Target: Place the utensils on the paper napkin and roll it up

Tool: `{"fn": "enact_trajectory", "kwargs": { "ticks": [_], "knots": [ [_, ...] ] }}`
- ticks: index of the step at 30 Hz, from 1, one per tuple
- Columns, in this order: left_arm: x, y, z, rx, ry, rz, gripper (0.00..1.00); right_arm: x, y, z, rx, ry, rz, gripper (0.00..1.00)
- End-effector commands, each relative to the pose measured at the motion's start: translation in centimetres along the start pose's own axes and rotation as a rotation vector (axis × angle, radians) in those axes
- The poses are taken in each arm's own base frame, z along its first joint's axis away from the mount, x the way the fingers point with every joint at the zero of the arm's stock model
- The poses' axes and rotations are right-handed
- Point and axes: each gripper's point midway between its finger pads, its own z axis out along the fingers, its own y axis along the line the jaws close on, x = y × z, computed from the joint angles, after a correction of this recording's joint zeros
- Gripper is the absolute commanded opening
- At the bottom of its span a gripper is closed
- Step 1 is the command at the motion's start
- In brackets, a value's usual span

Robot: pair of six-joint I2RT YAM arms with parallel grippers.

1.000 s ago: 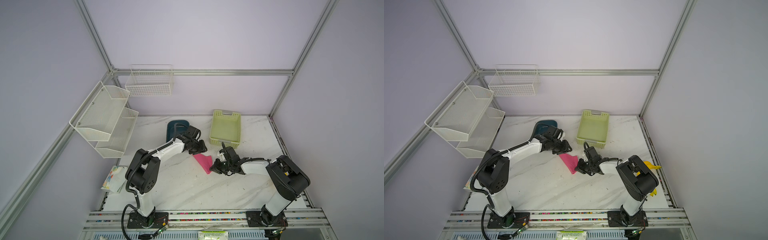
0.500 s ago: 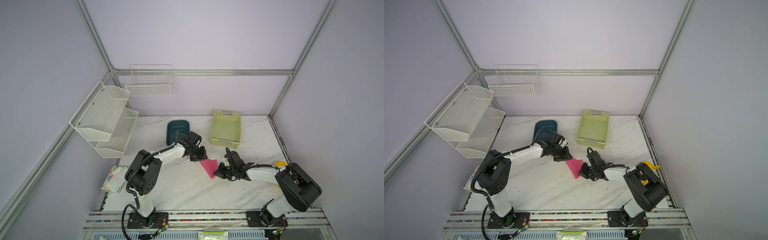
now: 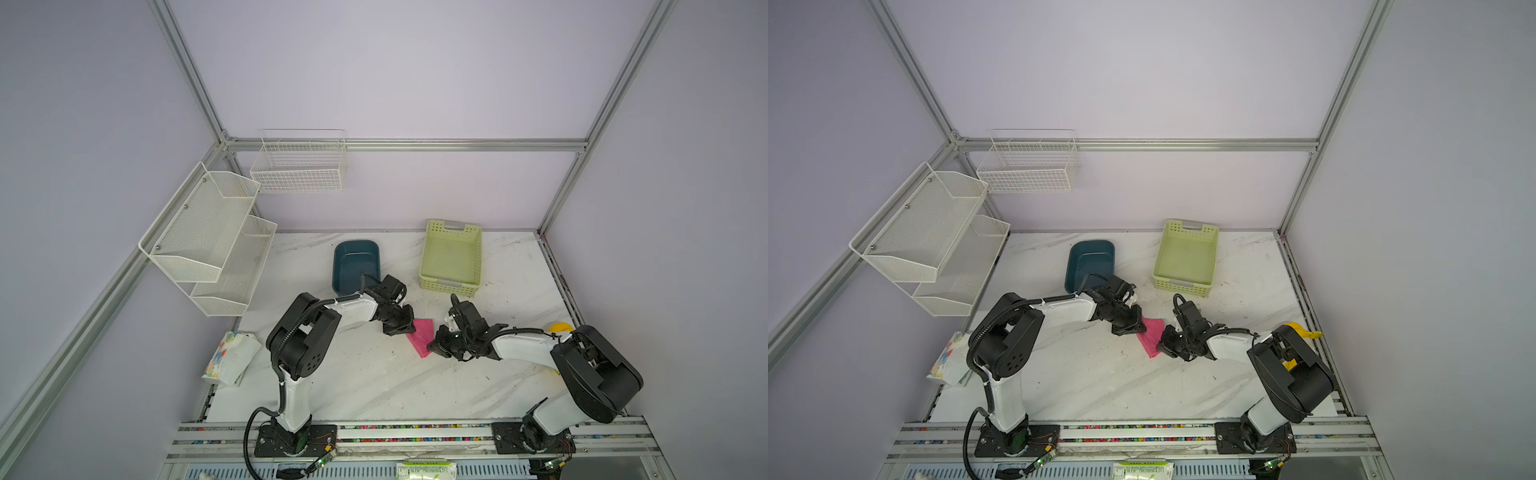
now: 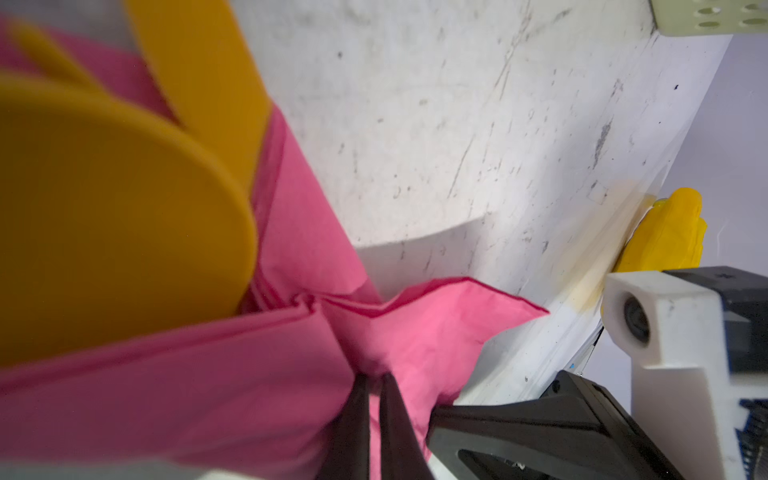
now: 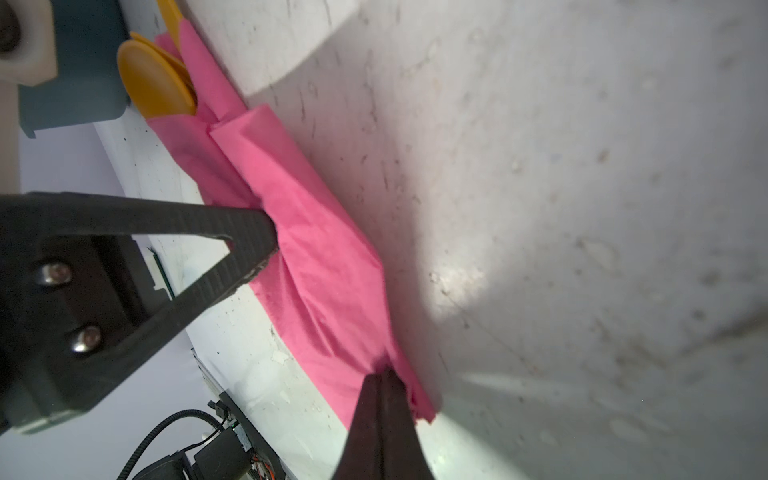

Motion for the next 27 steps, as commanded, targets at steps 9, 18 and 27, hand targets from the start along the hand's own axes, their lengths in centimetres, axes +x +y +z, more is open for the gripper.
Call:
{"fn": "enact_trajectory", "kwargs": {
  "ticks": [9, 18, 27],
  "knots": [
    [1.4, 3.6, 1.4, -0.097, 0.033, -0.021, 0.09, -1.3, 5.6, -2.7, -0.093, -0.038, -0.099, 0.11],
    [1.3, 3.4, 1.3, -0.093, 0.025, -0.015, 0.09, -1.5, 5.1, 0.3, -0.077, 0.035, -0.128, 0.10],
    [-0.6, 1.3, -1.4, -0.070, -0.060, 0.021, 0.10, -1.1, -0.6, 2.5, 0.088, 0.041, -0.095, 0.08]
  ]
}}
